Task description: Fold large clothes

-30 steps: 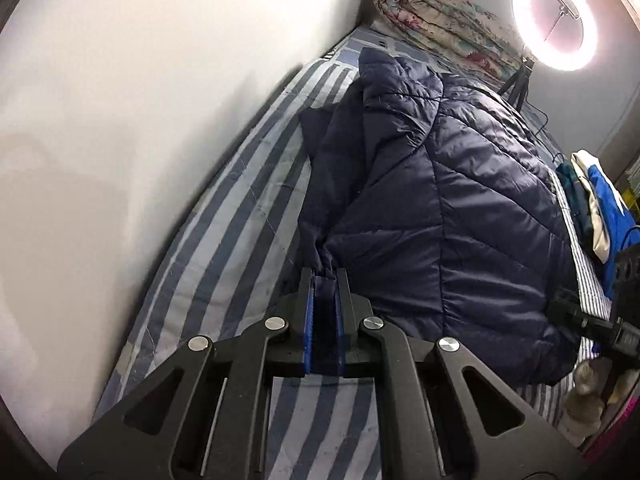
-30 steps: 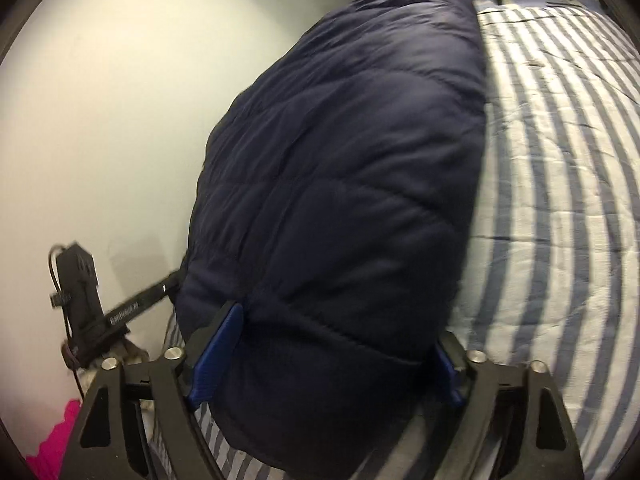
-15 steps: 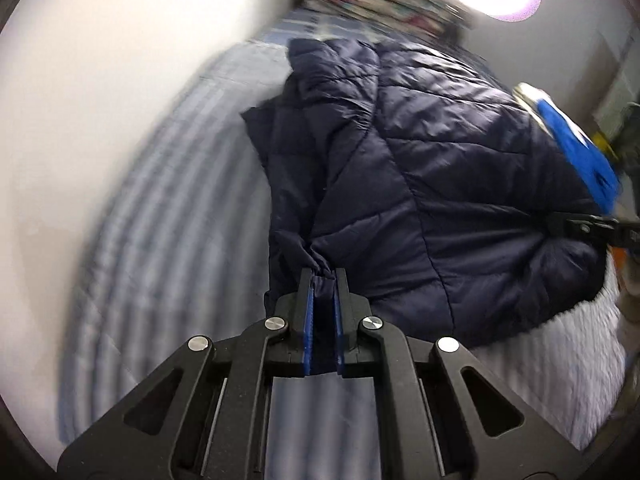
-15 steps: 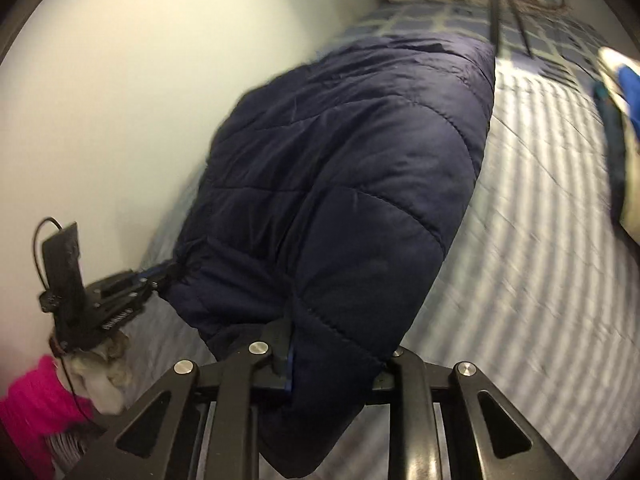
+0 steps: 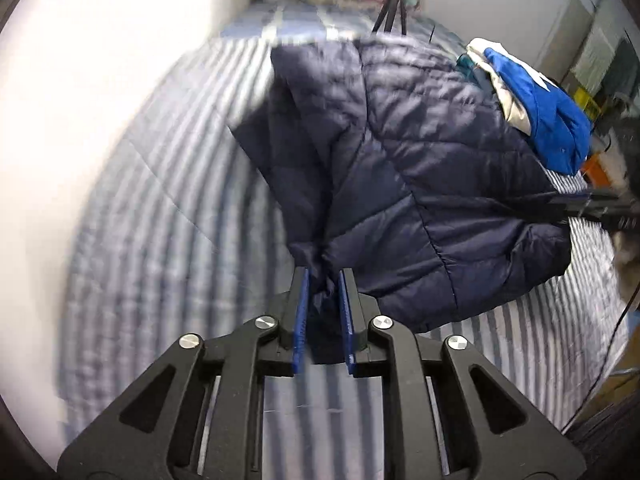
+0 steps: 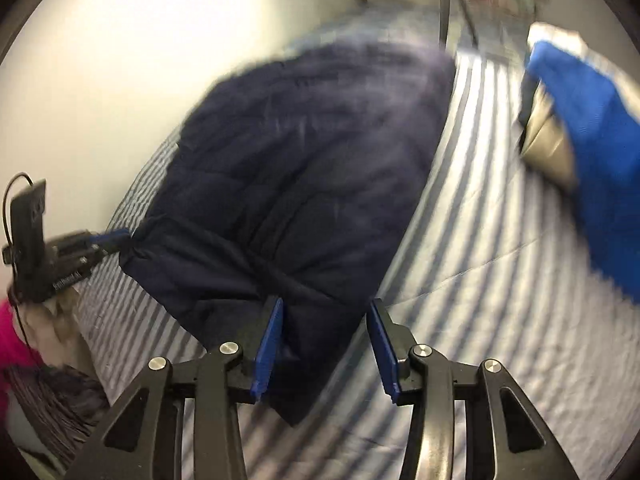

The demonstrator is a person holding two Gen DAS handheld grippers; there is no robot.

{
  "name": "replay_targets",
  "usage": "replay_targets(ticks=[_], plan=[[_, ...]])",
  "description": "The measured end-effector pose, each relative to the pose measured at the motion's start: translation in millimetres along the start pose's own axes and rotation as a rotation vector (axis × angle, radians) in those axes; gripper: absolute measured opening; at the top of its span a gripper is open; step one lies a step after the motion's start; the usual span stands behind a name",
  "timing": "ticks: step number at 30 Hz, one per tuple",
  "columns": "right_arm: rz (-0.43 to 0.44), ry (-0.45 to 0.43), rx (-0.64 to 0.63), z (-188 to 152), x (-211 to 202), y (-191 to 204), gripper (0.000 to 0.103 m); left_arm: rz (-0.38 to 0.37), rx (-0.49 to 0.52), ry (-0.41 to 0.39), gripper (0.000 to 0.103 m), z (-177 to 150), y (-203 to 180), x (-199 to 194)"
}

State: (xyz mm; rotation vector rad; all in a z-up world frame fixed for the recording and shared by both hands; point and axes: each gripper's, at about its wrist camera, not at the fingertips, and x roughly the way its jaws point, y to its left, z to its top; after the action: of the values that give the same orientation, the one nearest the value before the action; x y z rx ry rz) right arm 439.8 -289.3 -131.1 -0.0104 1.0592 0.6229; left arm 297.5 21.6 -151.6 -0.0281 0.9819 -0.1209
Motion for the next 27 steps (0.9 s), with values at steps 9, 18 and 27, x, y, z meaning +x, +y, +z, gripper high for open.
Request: replay_targets(ticks=[9, 18, 27], plan=[[-0.153, -0.328, -0.066, 74.7, -5.9, 24.4, 0.045, 0.001, 0.024, -0.181, 0.016, 79.6, -19.8, -14.9], [-0.152, -0.268, 0.015, 156.5, 79.0, -20.7, 0.037, 0.123, 0.059, -0.172, 0.016, 143.4, -27.9, 79.9], [-0.23, -0.158, 0.033, 159.6, 153.8, -41.4, 0.037, 0.029, -0.076, -0.051, 0.022, 137.4, 26.9, 154.0]])
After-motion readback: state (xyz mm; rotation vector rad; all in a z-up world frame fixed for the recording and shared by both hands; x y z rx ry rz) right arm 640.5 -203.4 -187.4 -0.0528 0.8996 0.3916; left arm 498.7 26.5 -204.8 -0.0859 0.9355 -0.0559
